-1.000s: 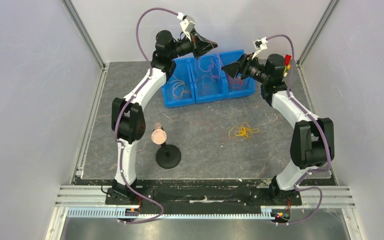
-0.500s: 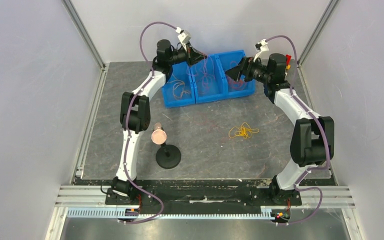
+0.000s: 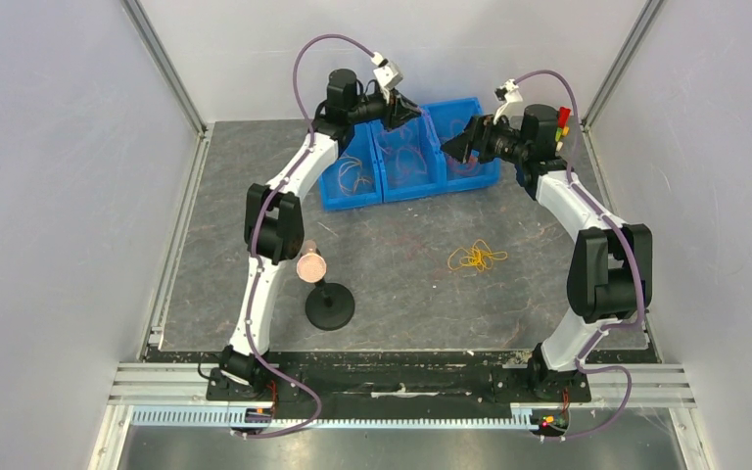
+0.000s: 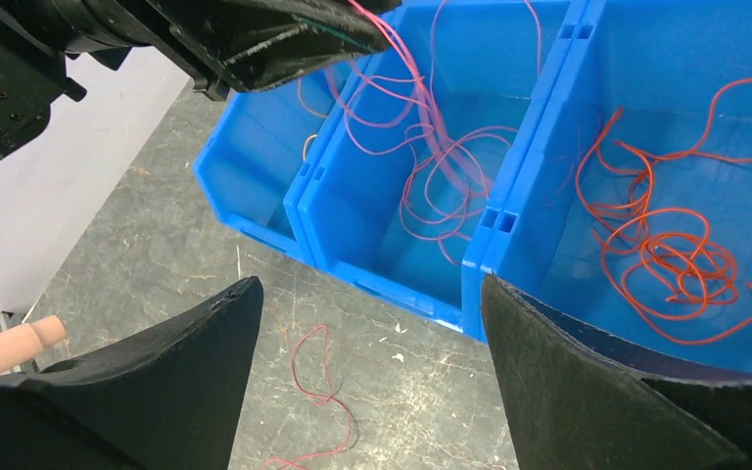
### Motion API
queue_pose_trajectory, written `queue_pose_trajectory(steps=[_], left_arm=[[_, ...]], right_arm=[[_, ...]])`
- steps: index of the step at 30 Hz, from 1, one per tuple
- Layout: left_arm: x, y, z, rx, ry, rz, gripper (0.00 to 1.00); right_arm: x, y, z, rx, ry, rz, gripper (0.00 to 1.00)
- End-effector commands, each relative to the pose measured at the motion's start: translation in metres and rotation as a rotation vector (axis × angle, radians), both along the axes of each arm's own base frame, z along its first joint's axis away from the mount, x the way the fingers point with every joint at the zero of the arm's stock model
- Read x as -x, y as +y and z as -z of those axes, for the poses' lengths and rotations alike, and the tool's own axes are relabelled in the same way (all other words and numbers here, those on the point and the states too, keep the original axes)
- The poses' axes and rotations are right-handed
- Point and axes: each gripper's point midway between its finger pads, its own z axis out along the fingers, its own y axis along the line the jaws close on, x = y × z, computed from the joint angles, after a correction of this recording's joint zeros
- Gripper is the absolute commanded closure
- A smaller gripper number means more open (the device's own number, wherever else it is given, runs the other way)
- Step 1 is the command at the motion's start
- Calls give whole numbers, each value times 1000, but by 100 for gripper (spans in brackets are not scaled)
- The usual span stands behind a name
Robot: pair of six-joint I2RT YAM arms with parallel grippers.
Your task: Untangle the cables
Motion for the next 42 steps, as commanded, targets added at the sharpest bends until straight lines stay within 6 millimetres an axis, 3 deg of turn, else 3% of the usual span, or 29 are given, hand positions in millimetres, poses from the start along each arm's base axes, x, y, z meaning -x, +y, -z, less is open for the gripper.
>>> queue_pose_trajectory(steps=[1,5,9,15,19,23,29,32,35,38,42], left_arm=[[-5,20,9,-153,-58,-52,60],[0,34,16,-248,-78,-80,47],[4,44,6,-274,-70,-95,36],[14,63,3,-351,-36,-114,30],[25,74,-23,-275,23,-105,26],[38,78,-37,-249,67,-83,24],[56,101,-90,-160,142,-159,22],[76,123,-111,-173,164,-198,21],[95,154,-130,-167,231,-276,20],[118,178,-138,-171,274,-312,20],[153,189,-132,-230,287,-324,19]], right_arm=[[-6,-2,-20,36,-67,-5,15],[-5,-3,-23,39,-69,-1,15],[-3,-5,-21,57,-65,-2,15],[-1,-8,-14,103,-65,-4,15],[-9,-7,-10,151,-79,16,18],[-16,10,-7,193,-102,5,20],[-11,23,-7,251,-113,-48,21],[12,21,-9,330,-123,-138,21],[55,9,5,466,-104,-253,21],[101,-15,40,616,-24,-329,20],[159,-48,96,769,159,-406,18]])
